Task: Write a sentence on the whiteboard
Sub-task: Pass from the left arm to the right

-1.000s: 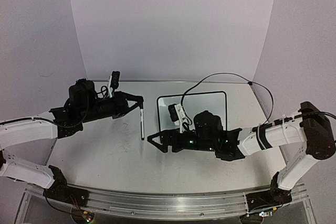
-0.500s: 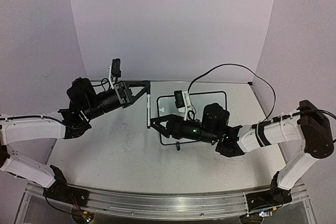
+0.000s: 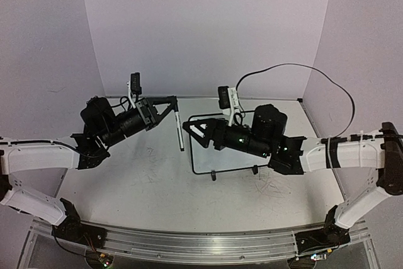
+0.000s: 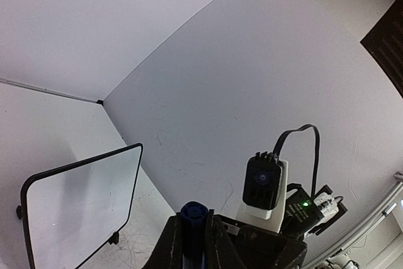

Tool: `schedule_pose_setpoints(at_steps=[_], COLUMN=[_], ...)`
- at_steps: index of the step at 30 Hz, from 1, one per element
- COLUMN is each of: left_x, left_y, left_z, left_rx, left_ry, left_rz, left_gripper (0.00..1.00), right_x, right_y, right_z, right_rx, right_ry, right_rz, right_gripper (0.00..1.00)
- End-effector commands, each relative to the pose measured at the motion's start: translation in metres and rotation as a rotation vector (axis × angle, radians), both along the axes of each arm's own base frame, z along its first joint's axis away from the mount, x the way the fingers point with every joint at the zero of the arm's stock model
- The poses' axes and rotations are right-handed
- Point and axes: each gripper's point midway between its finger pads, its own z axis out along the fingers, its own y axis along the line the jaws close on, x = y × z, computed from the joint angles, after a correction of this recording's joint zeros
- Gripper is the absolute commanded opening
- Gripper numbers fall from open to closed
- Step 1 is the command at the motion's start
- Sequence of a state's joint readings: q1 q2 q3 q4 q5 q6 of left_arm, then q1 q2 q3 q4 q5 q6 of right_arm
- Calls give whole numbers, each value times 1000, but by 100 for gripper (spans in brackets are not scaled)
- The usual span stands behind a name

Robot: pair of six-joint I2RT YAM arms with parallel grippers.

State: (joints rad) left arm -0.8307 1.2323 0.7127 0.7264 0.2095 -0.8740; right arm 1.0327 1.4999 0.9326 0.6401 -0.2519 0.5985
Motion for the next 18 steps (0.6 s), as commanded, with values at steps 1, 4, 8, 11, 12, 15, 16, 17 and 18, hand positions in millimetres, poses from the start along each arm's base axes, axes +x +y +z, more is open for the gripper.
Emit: schedule_pose_setpoints(at_steps=[1,4,8,11,12,15,16,17,18], left_x=[0,-1,-1,-2,-3,-3,-1,2,4], left_y=[-7,-6,0,6,7,15,19,23,26], left_z=[27,29,25,20,17,-1,-8,-15,-25], left_rx=[-75,-80,-81,-81,-75,-15,21,65,117], left_ry=[-35,-39,-33,-19,-14,24,41,61,92], left_rz=[-32,-33,-9,5,6,34,48,64,74], left_gripper=[0,0,0,2,9,42,52,59,65], right_x=[-5,-3,1,3,5,11,13,12,12], right_y=[30,41,38,28,22,-4,-15,-26,-35], right_z=[1,-1,-4,-8,-11,-25,-35,-38,-44], right_rx=[-3,0,-10,-72,-117,-305,-398,-479,-550], right_ry=[-13,-10,-15,-60,-85,-198,-233,-294,-326], right_rz=[88,101,77,36,10,-63,-85,-93,-97], right_gripper=[75,62,31,12,9,7,7,7,6])
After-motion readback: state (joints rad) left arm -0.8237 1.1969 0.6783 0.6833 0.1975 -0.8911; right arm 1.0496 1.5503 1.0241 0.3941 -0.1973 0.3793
